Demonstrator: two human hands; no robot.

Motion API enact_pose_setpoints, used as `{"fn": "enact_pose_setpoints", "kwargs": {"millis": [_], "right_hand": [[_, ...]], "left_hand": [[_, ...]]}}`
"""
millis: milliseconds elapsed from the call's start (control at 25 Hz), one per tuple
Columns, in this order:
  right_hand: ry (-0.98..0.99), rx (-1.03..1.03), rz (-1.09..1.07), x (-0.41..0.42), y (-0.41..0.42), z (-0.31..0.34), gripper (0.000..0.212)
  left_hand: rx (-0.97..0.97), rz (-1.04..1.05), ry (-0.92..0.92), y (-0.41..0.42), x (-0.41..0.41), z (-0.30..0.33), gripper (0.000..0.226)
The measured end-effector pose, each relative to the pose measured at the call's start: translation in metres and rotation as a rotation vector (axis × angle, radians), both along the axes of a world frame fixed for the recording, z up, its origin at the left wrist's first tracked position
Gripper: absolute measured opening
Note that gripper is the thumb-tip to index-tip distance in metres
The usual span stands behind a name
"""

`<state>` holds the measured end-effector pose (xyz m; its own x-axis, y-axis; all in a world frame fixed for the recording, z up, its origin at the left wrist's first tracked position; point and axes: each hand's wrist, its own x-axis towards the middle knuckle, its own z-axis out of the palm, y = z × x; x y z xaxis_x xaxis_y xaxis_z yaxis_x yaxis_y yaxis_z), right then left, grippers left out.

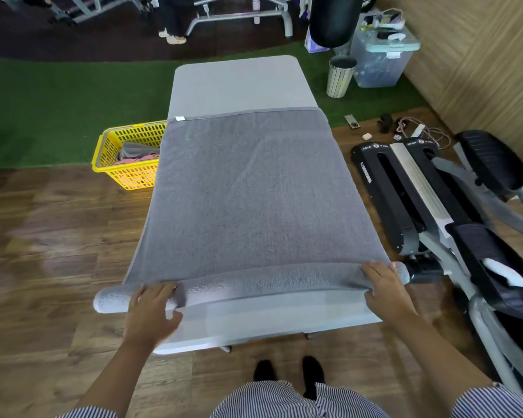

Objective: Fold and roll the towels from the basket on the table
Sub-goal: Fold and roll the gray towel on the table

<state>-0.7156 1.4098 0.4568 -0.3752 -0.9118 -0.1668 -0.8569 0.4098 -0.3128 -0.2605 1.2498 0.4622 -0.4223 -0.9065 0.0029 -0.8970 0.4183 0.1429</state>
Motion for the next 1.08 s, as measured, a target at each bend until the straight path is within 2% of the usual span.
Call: {"fn": "enact_pose_setpoints", "kwargs": {"millis": [240,320,440,560,720,920,1000,1080], "right_hand": [[0.072,0.129,-0.027,-0.006,-0.012,0.012,0.026],[0.109,0.146,-0.011,-0.01,-0.016,0.017,0.028],[0.106,0.032,0.009,-0.011,-0.023,0.02,0.038],[-0.049,0.034,0.0,-0.008,-0.027,0.017,0.044],[-0.061,0.102,0.035,-0.013,-0.025,0.011,0.05],[0.015,0.173,0.006,-0.014,-0.028,0.026,0.025],[0.072,0.209,0.028,-0.016,-0.029,0.031,0.029],[0.076,0.09,0.048,-0.022,-0.028,0.025,0.034]], "left_hand": [[0.018,-0.017,-0.043,-0.004,-0.004,0.01,0.039],[-0.016,-0.055,-0.059,-0.011,-0.003,0.015,0.039],[-0.068,-0.078,-0.054,-0.013,-0.013,0.018,0.042],[0.016,-0.006,-0.021,-0.012,-0.023,0.007,0.045],[0.066,0.04,-0.045,-0.014,-0.028,-0.003,0.048],[0.115,-0.011,-0.043,-0.013,-0.025,0.002,0.033],[0.083,-0.026,-0.019,-0.016,-0.018,0.001,0.037],[0.021,-0.027,0.002,-0.016,-0.013,0.001,0.044]]}}
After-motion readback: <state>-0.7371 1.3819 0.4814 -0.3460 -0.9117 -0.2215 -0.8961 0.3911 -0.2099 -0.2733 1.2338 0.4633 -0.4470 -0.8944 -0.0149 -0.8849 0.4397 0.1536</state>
